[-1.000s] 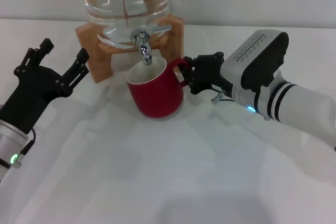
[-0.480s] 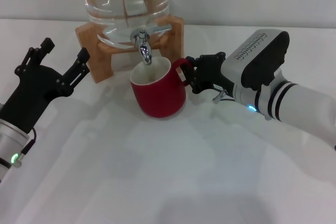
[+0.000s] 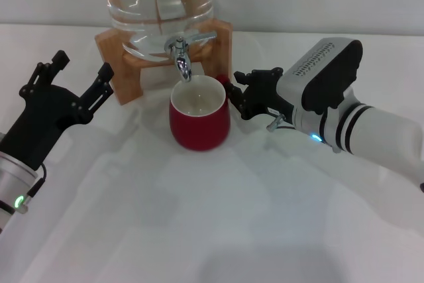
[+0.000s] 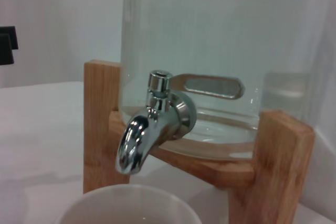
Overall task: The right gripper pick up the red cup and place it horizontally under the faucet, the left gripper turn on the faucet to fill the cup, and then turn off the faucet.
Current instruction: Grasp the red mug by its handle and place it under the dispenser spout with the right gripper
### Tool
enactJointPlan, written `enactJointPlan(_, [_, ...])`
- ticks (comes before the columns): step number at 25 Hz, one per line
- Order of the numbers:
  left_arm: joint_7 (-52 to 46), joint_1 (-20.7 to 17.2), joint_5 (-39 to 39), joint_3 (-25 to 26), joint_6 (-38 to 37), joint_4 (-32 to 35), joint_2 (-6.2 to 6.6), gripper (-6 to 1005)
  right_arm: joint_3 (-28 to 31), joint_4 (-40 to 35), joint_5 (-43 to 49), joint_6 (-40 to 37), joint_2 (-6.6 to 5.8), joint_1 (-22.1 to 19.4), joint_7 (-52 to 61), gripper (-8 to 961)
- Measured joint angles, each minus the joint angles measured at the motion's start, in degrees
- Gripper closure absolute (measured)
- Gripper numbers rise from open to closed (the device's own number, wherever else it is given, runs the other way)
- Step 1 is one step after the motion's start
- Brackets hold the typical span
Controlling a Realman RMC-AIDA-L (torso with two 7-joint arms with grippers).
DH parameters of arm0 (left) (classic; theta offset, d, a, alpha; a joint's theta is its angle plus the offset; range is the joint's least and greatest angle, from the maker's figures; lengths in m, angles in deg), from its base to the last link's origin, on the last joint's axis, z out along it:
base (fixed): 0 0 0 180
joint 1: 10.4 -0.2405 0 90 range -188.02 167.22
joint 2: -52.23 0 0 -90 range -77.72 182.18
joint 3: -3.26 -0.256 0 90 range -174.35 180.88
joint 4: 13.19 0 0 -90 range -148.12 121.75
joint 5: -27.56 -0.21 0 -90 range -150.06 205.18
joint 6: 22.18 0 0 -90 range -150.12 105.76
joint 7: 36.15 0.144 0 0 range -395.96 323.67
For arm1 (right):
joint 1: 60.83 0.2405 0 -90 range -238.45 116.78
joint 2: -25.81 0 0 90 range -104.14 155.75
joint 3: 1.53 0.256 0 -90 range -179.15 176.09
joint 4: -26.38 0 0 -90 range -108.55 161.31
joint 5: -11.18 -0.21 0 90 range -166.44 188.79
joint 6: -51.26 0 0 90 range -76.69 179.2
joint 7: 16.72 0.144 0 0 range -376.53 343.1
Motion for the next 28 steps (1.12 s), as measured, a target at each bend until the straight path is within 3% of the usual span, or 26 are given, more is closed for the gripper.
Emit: enactJointPlan(28, [0.0, 0.1, 0.1, 0.0, 0.2, -0.2, 0.00, 124, 0.4, 1.2, 0.4, 1.0, 0.00, 0.0, 0.5, 705])
